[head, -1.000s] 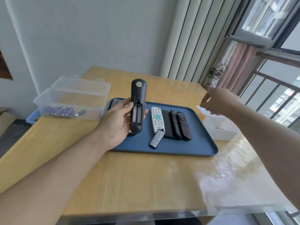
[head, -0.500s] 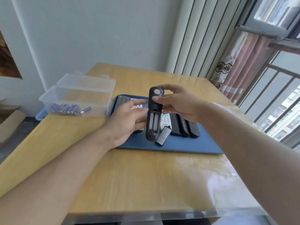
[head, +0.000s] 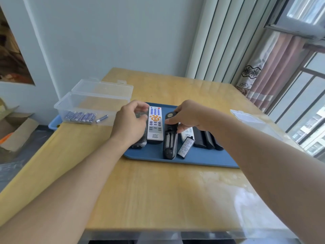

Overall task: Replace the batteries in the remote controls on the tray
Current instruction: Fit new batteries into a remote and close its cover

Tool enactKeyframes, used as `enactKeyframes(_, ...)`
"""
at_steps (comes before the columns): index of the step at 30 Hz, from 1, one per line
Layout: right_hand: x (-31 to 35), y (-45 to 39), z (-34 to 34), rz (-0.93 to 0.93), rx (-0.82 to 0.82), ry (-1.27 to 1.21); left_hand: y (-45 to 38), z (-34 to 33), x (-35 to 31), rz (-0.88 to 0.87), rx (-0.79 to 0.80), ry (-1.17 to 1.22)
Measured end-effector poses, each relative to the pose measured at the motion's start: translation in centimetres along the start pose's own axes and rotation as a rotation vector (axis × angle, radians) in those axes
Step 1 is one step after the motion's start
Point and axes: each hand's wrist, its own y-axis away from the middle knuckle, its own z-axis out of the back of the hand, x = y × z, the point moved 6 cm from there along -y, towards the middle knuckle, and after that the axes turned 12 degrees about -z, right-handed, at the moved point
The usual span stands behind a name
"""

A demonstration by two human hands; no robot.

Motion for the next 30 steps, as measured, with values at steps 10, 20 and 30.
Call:
enactKeyframes(10,0.5,-1.1,-1.2,-0.029,-0.007,0.457,1.1,-1.9,0.1,0.052,0.23,-0.147)
enactKeyframes(20,3.4,-1.0,-0.1,-0.008,-0.038,0.574,0.2,0.4,-1.1,-0.022,-0.026,0.022)
enactKeyframes(30,15.7,0.8,-3.0,0.593,-0.331,0.553,-4.6,9.7,1.2,-0.064,-0.571,0.462)
